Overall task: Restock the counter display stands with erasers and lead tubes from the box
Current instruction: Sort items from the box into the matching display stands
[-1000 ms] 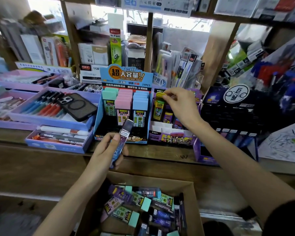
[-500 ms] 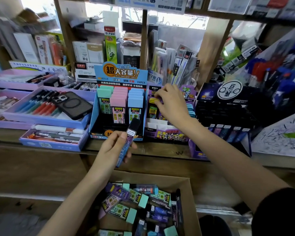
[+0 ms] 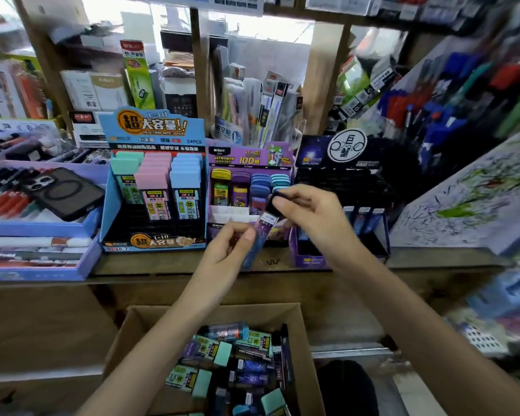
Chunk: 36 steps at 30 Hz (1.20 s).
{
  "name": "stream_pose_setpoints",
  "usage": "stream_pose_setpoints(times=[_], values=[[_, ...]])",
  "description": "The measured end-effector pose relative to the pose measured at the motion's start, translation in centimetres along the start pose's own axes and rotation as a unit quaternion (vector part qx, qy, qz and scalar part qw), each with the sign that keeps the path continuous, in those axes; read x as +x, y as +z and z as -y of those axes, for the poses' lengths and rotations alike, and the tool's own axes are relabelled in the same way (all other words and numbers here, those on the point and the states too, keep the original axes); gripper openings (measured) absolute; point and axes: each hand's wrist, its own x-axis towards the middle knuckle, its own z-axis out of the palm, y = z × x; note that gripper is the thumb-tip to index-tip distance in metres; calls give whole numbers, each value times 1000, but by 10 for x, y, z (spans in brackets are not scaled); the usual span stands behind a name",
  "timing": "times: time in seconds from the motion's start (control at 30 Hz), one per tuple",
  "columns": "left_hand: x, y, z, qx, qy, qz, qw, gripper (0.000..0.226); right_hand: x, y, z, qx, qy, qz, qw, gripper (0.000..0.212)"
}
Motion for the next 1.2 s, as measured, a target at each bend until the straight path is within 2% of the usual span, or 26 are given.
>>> stream_pose_setpoints(times=[0.07,0.17,0.23,0.37,0.53,0.7,0.83,1.0,1.2], values=[[5,10,5,65,-6,27,998,13,2,-31,3,-23,-26,-38,999,15],[14,22,15,211,28,54,976,31,8,-78,1,-150,-51,-49,986,14],[21,31,20,255,56,70,963,37,11,-100,-7,-209,-40,-54,976,16],[30,51,30,295,54,72,951,41,15,-114,-30,-200,-37,-58,977,17],[32,69,37,294,26,-13,955,44,16,-111,-36,-191,-69,-22,979,17],[33,72,40,311,22,-12,950,46,14,-99,-34,-201,-74,26,976,19],[32,71,42,298,8,1,954,45,11,-89,-44,-220,-58,-35,973,21],[31,70,41,299,0,10,954,46,8,-84,-54,-363,-171,-72,913,19],[19,63,27,287,22,30,957,42,10,-84,-45,-430,-172,-68,884,26]])
